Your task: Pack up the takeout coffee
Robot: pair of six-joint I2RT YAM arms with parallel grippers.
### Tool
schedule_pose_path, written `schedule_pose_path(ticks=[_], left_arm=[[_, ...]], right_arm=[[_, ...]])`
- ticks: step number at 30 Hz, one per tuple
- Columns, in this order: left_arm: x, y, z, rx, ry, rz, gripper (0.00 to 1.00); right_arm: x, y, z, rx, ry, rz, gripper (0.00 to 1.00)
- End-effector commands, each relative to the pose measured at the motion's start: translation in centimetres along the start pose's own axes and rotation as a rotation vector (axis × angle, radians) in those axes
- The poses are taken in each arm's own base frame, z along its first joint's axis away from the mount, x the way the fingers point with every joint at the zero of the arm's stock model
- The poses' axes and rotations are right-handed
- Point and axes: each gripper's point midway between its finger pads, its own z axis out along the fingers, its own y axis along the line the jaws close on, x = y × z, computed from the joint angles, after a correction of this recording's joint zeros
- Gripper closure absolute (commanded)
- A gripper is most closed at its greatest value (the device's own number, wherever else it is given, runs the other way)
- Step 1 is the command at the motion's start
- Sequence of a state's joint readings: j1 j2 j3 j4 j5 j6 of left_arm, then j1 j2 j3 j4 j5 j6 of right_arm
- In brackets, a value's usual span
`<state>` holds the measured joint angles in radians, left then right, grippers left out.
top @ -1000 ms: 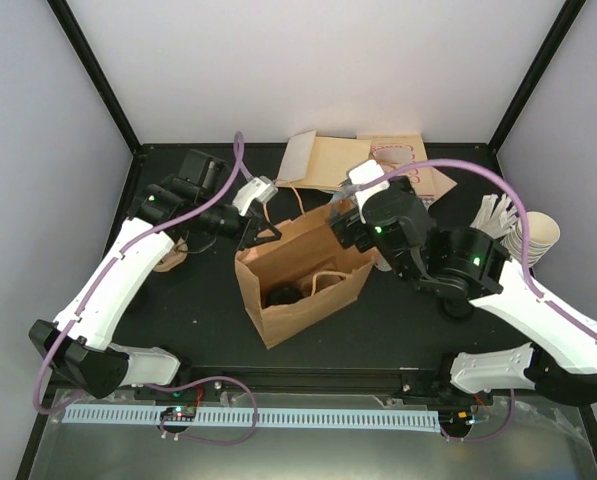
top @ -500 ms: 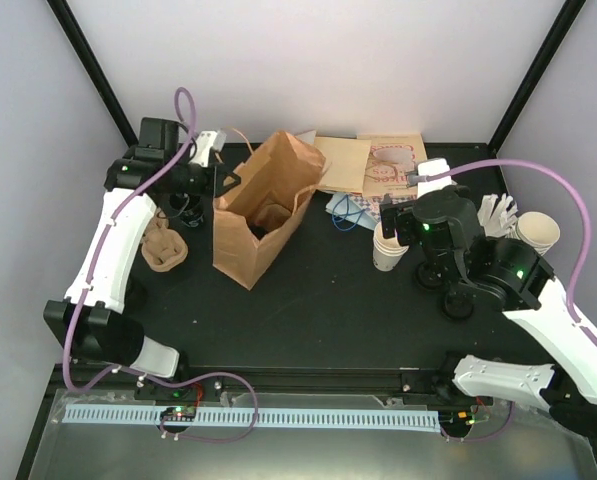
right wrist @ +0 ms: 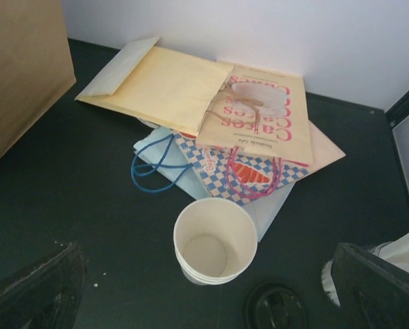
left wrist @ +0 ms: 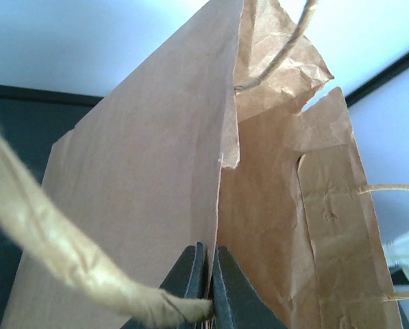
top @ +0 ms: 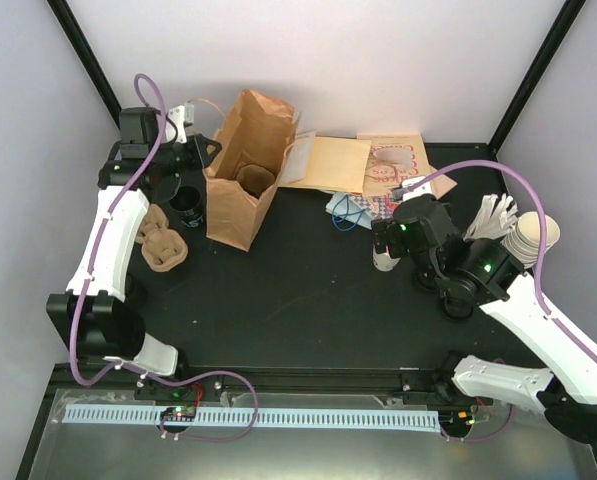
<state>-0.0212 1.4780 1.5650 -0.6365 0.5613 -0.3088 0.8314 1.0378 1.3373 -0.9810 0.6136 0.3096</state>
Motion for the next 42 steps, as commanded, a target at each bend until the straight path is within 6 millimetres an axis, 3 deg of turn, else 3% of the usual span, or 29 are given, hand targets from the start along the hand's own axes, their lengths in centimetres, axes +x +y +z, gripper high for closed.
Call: schedule_pose_path(ticks=[1, 10, 15, 19, 23, 25, 31, 36, 42], left_arm=[[-3.5, 0.9, 0.3, 0.015, -0.122, -0.055, 0.94], [-2.2, 1.4, 1.6, 0.060, -0.060, -0.209, 0.94], [-0.6, 2.0, 1.0, 0.026, -0.058, -0.325, 0.91], [0.4, 3.1, 0.7, -0.012, -0.098, -0.316, 0.89], [1.4, 3.3, 0.7, -0.021, -0.069, -0.315, 0.78], [1.5, 3.3, 0.2, -0.040, -0.072, -0.308, 0.59], [0.5, 3.1, -3.8, -0.167, -0.170, -0.200, 0.11], [0.6, 1.7, -8.6, -0.243, -0.248, -0.101, 0.01], [3.7, 2.4, -14.4, -0.417, -0.317, -0.019, 0.01]], right_arm=[[0.4, 0.6, 0.4, -0.045, 0.015, 0.061, 0.00], [1.4, 0.3, 1.4, -0.026, 0.061, 0.067, 0.00], [1.7, 0.4, 1.9, -0.014, 0.083, 0.082, 0.00], [2.0, 0.7, 2.3, -0.018, 0.097, 0.097, 0.00], [2.5, 0.8, 2.6, -0.014, 0.117, 0.097, 0.00], [2.6, 0.7, 2.6, -0.010, 0.121, 0.097, 0.00], [3.1, 0.8, 2.7, -0.008, 0.145, 0.100, 0.00], [2.9, -0.1, 2.5, 0.044, 0.163, 0.079, 0.00], [3.8, -0.9, 2.7, 0.103, 0.174, 0.103, 0.00]])
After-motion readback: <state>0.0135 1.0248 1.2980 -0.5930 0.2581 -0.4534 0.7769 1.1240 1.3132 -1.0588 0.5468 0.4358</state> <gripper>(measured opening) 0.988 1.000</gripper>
